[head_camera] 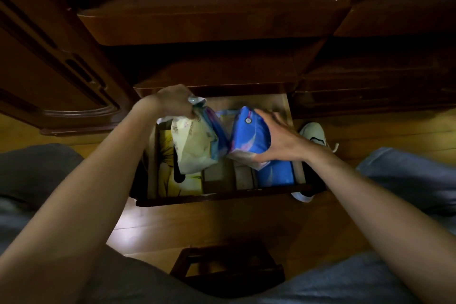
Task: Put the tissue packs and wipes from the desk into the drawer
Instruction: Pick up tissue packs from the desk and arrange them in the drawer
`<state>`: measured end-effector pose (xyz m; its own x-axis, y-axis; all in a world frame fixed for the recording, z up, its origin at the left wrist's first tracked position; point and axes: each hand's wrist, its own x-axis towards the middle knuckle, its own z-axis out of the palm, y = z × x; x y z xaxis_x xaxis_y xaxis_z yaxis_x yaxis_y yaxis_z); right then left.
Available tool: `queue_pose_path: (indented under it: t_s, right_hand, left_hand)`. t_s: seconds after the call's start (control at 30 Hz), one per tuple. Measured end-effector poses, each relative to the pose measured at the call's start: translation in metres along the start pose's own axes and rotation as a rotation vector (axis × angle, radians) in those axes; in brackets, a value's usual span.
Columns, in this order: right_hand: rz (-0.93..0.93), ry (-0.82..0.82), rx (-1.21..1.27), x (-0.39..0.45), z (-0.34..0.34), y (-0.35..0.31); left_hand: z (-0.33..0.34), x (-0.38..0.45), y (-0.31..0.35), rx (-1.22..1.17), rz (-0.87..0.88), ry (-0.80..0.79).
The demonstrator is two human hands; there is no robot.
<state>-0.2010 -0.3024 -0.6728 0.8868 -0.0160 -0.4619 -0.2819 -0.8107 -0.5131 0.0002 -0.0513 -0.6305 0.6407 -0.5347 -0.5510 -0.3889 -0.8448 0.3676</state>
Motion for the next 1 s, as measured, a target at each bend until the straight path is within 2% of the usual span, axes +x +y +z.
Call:
queue_pose_path:
  t_s: [0.17,0.37,0.6,0.7,0.83,0.9,1.0]
  right_hand:
    - [-0.079,-0.081,-0.08,0.005,0.037,-0.024]
    - [-0.077,-0.184,-0.352,0.004,0.053,-0.012]
    - [-0.118,-0.143,-0.576,0.01,0.076,-0.004]
    - [-0.141,-0.129,-0.589,0.015,0.077,-0.004]
    - [-0.112,-0.139,-0.392,0.024,0.074,-0.02]
    - [-0.142,-0.12,-0.38,0.032,0.081,-0.033]
    - [-0.18,-0.174,-0.37,0.041,0.104,-0.046]
  left_hand:
    - [-0.003,-0.02,-0.035,-0.061,-0.134,0.044]
    - [0.0,-0.029,-0.044,-0.175,-0.163,0.087]
    - [0.002,-0.033,-0.041,-0.206,-0.154,0.09]
    - [0.002,-0.035,-0.047,-0.231,-0.171,0.097]
    - [-0.002,-0.04,-0.061,-0.29,-0.191,0.131]
    - [-0.002,-0.044,-0.066,-0.288,-0.204,0.142]
    - [0.0,-0.049,-0.071,-0.291,-0.23,0.126]
